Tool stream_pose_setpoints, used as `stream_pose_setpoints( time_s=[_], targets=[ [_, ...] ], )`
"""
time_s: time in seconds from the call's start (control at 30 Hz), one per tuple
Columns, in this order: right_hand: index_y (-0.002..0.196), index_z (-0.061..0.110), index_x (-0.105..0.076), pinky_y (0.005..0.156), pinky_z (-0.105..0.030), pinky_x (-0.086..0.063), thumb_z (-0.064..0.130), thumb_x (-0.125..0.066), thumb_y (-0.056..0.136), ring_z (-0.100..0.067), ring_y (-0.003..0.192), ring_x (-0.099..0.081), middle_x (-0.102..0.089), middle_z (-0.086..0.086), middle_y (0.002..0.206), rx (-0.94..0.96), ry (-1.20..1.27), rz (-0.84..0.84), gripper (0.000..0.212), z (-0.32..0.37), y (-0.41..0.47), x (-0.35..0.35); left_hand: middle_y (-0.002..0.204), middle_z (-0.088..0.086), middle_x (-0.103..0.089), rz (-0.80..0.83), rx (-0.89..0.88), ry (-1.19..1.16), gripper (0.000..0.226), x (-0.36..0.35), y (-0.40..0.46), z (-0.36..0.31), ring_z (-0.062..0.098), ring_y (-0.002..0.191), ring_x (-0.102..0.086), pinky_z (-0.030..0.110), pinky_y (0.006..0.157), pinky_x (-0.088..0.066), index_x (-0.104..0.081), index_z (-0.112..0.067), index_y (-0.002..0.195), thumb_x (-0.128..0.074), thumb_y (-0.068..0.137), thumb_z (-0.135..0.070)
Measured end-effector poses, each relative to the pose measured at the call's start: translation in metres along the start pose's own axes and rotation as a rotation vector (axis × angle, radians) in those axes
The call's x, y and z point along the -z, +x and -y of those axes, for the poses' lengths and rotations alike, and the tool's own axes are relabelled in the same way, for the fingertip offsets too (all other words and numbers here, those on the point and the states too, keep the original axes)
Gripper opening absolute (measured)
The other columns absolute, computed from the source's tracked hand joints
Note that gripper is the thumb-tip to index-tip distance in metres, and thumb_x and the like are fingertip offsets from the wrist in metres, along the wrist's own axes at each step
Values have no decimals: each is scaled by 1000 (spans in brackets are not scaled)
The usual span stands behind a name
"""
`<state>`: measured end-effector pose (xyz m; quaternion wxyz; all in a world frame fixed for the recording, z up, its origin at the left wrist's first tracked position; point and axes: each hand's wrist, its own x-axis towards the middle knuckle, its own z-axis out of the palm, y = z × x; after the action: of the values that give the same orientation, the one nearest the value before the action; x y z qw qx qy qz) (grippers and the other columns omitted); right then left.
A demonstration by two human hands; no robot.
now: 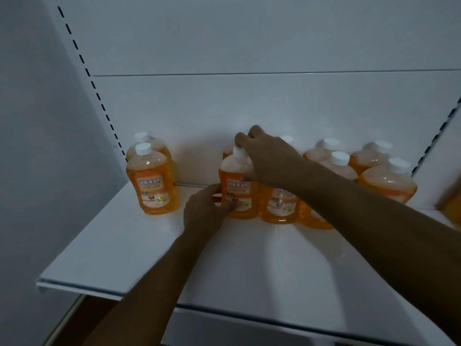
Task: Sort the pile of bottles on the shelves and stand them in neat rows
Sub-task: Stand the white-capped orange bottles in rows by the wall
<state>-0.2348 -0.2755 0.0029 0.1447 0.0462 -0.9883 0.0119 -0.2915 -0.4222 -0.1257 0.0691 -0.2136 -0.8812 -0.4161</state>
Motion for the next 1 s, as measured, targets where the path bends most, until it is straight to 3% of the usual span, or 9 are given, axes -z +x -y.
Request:
stream_pose_setpoints(
  time_s=[0.23, 0.47, 0.6, 0.73, 0.87, 1.0],
  targets=[
    [135, 18, -33, 81, -41, -50, 33, -78, 76, -29, 108, -56, -49, -10, 124, -78, -115, 17, 76, 15, 2, -1, 121, -2, -65, 105, -25, 70, 56, 5, 5, 4, 16, 104, -63, 38, 90, -52, -54, -21, 126, -68, 81, -51],
    [137, 12, -35, 104, -44, -38, 34, -75, 77, -31, 126, -43, -40, -13, 138, -82, -359, -22, 75, 44, 11, -7, 120, -5, -64, 135, -82, 159, 50, 36, -7, 27, 11, 104, -60, 31, 88, -51, -58, -22, 126, -60, 86, -54],
    [145, 13, -23, 109, -44, -34, 50, -68, 80, -30, 134, -37, -34, -12, 148, 28, -198, -11, 87, 83, 35, -23, 96, -8, -71, 88, -35, 175, 32, 72, -17, 57, 4, 84, -61, 26, 80, -52, -71, -25, 98, -58, 88, -53],
    [149, 18, -19, 102, -44, -40, 44, -70, 82, -29, 131, -41, -34, -8, 149, 55, 106, -10, 88, 122, 63, -32, 83, -9, -69, -10, 99, 179, 28, 111, -22, 93, 8, 75, -63, 29, 75, -54, -70, -26, 84, -61, 86, -52],
    [149, 23, -17, 94, -46, -48, 38, -72, 82, -28, 124, -47, -39, -8, 143, 59, 225, -13, 87, 141, 81, -44, 87, -8, -66, -168, 180, 79, 28, 132, -21, 115, 10, 78, -64, 31, 70, -53, -61, -24, 91, -69, 81, -49],
    [146, 27, -21, 91, -44, -48, 31, -71, 83, -27, 121, -46, -42, -8, 137, 47, 206, -59, 80, 143, 85, -54, 108, -9, -61, -173, 170, -26, 49, 130, -15, 120, 11, 92, -62, 34, 80, -54, -56, -23, 119, -71, 80, -49]
  ],
)
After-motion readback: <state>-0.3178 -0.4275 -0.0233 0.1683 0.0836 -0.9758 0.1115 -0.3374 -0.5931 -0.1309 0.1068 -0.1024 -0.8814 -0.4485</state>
